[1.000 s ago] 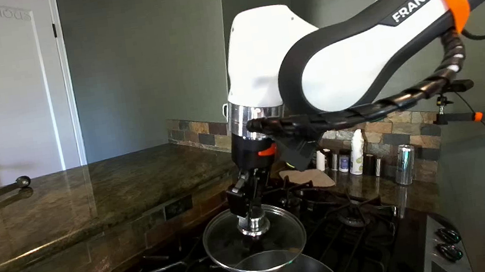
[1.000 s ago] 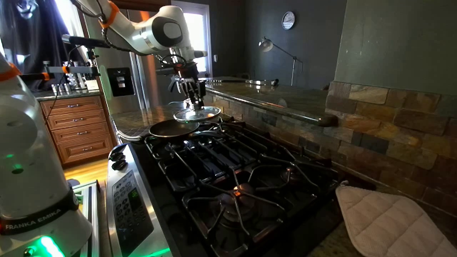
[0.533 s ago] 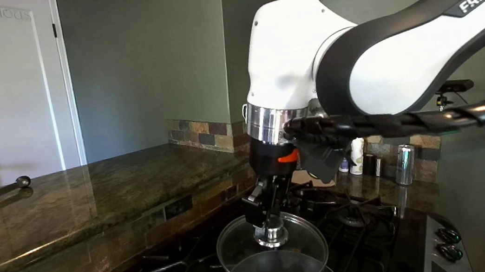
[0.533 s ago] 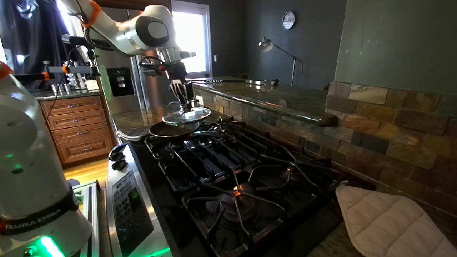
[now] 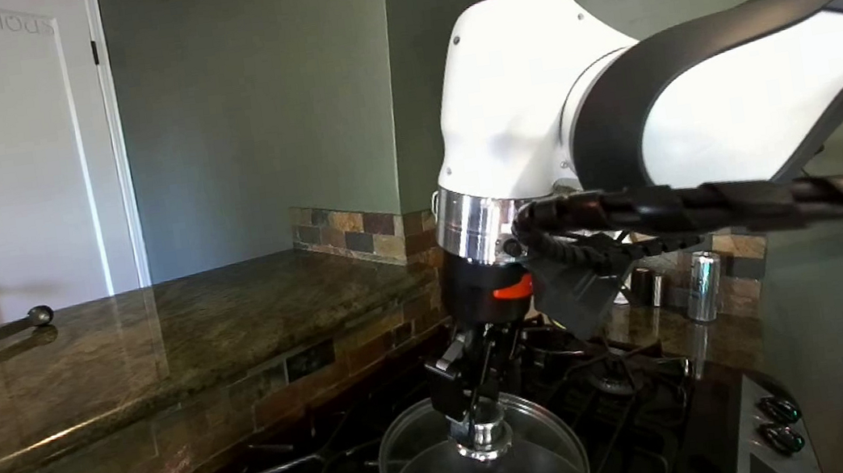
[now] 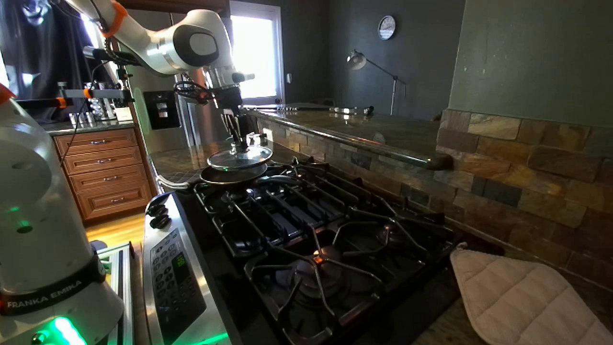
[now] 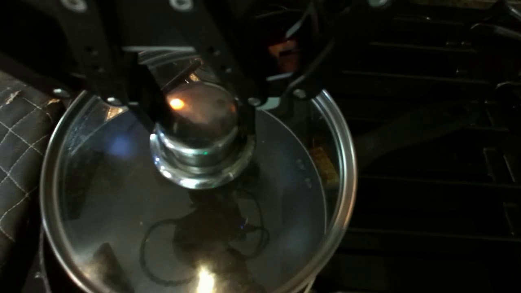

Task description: Remove the lid from the pan and move the pan to the left then put the lid back on the pan.

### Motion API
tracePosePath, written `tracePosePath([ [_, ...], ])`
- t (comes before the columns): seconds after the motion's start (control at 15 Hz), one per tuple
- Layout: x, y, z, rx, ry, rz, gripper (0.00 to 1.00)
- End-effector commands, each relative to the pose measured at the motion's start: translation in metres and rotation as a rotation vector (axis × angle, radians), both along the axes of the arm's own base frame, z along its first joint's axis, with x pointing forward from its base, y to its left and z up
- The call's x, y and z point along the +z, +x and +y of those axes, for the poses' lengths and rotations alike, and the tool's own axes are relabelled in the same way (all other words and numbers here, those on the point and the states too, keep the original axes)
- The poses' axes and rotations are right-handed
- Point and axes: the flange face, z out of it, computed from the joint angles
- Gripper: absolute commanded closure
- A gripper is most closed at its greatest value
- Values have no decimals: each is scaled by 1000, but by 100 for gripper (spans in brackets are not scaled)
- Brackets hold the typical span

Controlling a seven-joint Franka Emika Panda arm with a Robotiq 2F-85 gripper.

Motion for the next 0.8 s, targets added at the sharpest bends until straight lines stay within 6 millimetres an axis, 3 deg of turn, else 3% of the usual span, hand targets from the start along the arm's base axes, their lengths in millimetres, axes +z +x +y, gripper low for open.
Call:
tracePosePath([
  [0.0, -1, -7, 4, -18, 6, -7, 77],
  [0.73, -20, -17, 16, -91, -7, -2, 77],
])
